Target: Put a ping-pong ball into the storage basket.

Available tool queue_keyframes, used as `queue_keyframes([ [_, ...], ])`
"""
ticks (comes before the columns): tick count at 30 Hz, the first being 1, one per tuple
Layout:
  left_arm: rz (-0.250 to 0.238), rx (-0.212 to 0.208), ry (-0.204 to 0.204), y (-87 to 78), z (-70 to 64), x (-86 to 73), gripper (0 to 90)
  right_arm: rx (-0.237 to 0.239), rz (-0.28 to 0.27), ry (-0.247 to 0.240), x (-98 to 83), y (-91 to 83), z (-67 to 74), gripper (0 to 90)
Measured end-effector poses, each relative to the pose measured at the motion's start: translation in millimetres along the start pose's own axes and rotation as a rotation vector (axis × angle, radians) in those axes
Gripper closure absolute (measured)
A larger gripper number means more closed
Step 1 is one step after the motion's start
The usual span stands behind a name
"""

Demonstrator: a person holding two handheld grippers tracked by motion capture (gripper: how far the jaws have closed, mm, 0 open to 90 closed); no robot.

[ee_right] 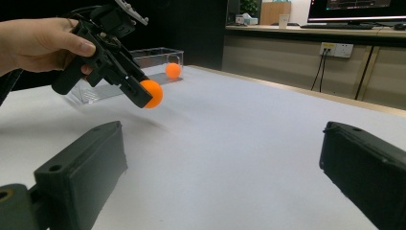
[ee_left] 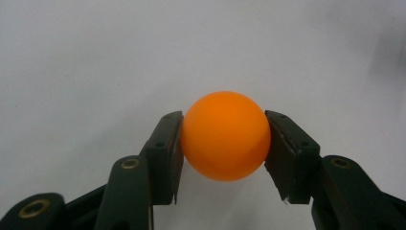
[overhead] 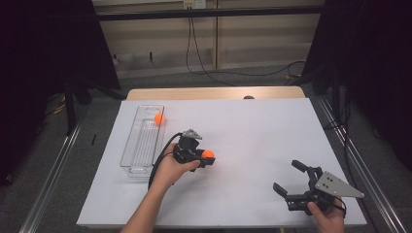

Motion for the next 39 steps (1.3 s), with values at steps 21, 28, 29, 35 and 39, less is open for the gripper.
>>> queue_keyframes([
  [21, -0.016, 0.026, -0.015, -13.7, 10.4, 1.1, 50.5, 0.001, -0.001, 0.0, 0.2, -0.2, 0.0, 1.3],
  [28, -0.019, 0.04, -0.009, -18.6, 12.7, 1.8, 50.7, 0.003, -0.002, 0.001, 0.4, -0.3, 0.0, 1.3],
  [29, -0.015, 0.041, -0.009, -19.2, 12.6, 2.0, 50.7, 0.002, -0.003, 0.0, 0.4, -0.2, 0.0, 1.3],
  [35, -0.016, 0.047, -0.01, -20.2, 13.6, 1.9, 50.7, 0.002, -0.002, -0.001, 0.4, -0.4, -0.2, 1.3],
  [39, -0.019, 0.049, -0.008, -23.5, 15.7, 2.3, 50.7, 0.002, -0.002, -0.002, 0.4, -0.4, -0.4, 1.3],
])
Point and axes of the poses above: each handheld gripper's, and its own axes: y roughly forward along the jaws, x roughly out of its top, z roughly to its left, the point moved 1 cm from there along y, roughly forward along the jaws, and after that the axes turned 6 degrees about x, right-handed, at the moved point
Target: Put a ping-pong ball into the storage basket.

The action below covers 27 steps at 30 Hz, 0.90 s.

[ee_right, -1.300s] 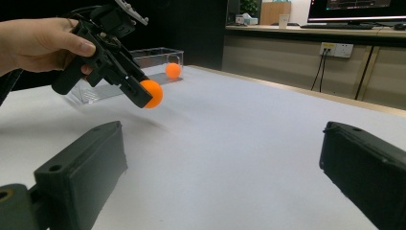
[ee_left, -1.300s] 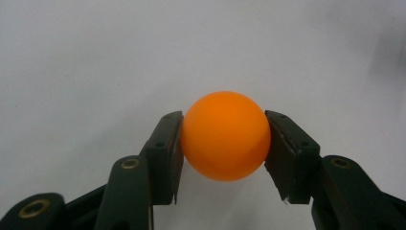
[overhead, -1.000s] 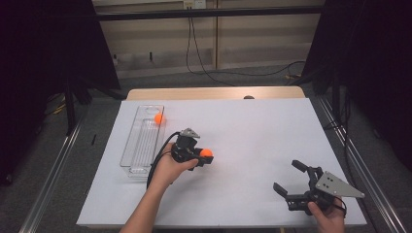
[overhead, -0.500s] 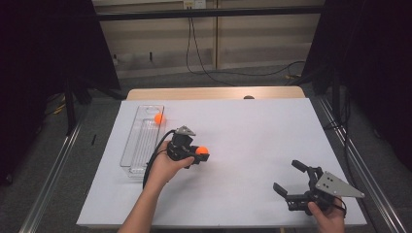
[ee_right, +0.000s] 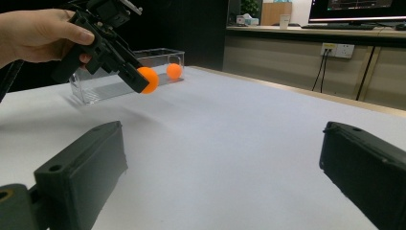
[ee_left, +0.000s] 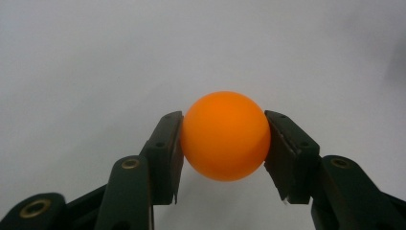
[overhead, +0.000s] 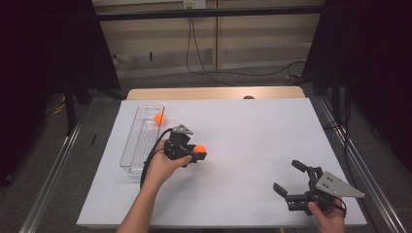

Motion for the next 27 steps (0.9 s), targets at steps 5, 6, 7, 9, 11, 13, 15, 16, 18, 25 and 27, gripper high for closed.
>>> queue_keyframes([
  [5, -0.005, 0.019, -0.002, -5.3, 3.6, 0.0, 50.8, 0.002, -0.001, -0.001, 0.1, -0.1, 0.1, 1.3],
  [6, -0.009, 0.018, -0.006, -6.3, 4.1, 0.0, 50.7, 0.002, -0.001, -0.001, 0.1, -0.2, 0.0, 1.3],
  [7, -0.011, 0.015, -0.003, -7.5, 4.8, 0.4, 50.7, 0.002, -0.001, -0.001, 0.2, -0.2, 0.0, 1.3],
  [9, -0.018, 0.015, -0.007, -9.1, 5.1, 0.7, 50.7, 0.002, -0.001, -0.001, 0.2, -0.2, 0.0, 1.3],
  [11, -0.018, 0.016, -0.012, -10.8, 5.7, 0.9, 50.7, 0.002, -0.002, -0.002, 0.2, -0.1, 0.0, 1.3],
  [13, -0.017, 0.016, -0.015, -11.7, 7.4, 0.5, 50.7, 0.003, 0.0, -0.002, 0.1, 0.0, 0.0, 1.3],
  [15, -0.016, 0.017, -0.017, -12.5, 8.9, -0.1, 50.7, 0.003, -0.001, -0.002, 0.2, 0.0, 0.2, 1.3],
  [16, -0.019, 0.018, -0.019, -12.6, 9.5, -0.2, 50.7, 0.003, 0.0, -0.003, 0.2, 0.0, 0.2, 1.3],
  [18, -0.019, 0.018, -0.02, -13.1, 10.1, -0.4, 50.7, 0.003, -0.001, -0.002, 0.2, 0.0, 0.2, 1.3],
  [25, -0.026, 0.027, -0.022, -17.3, 13.1, 0.0, 50.7, 0.002, -0.004, -0.001, 0.4, -0.3, 0.1, 1.3],
  [27, -0.029, 0.028, -0.028, -19.5, 13.3, 0.4, 50.7, 0.003, -0.004, -0.002, 0.4, -0.1, 0.1, 1.3],
])
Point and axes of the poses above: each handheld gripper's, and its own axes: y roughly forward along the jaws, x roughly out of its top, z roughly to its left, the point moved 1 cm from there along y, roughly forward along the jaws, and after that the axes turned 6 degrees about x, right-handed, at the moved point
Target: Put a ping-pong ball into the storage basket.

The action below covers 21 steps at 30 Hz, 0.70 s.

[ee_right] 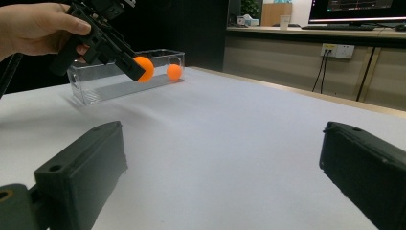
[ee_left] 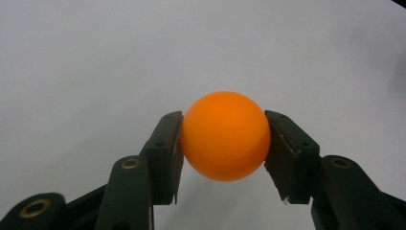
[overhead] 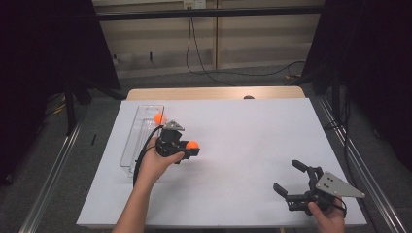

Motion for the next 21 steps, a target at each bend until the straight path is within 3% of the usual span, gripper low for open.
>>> queue_keyframes([
  [21, 0.005, 0.02, -0.006, -7.4, 7.7, -0.7, 50.7, 0.001, 0.002, 0.001, 0.0, 0.3, 0.1, 1.3],
])
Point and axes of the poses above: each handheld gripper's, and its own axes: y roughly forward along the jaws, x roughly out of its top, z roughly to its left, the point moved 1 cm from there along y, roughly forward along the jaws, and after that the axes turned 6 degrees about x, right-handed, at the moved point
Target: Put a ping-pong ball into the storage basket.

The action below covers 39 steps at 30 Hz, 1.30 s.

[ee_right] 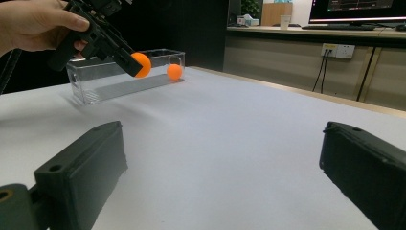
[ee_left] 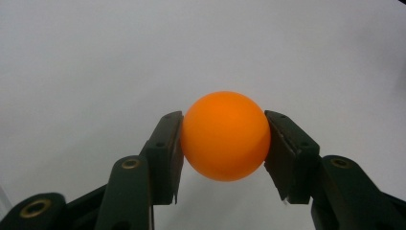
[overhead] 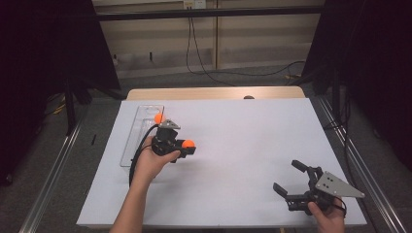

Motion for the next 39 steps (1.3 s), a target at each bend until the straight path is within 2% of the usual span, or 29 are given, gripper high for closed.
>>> queue_keyframes([
  [16, -0.012, 0.017, -0.024, -9.3, 8.4, -1.7, 50.8, 0.001, -0.001, 0.001, 0.1, 0.0, 0.2, 1.3],
  [39, -0.015, 0.055, -0.032, -20.6, 19.4, -4.1, 50.7, 0.001, -0.001, 0.0, 0.2, 0.1, 0.0, 1.3],
])
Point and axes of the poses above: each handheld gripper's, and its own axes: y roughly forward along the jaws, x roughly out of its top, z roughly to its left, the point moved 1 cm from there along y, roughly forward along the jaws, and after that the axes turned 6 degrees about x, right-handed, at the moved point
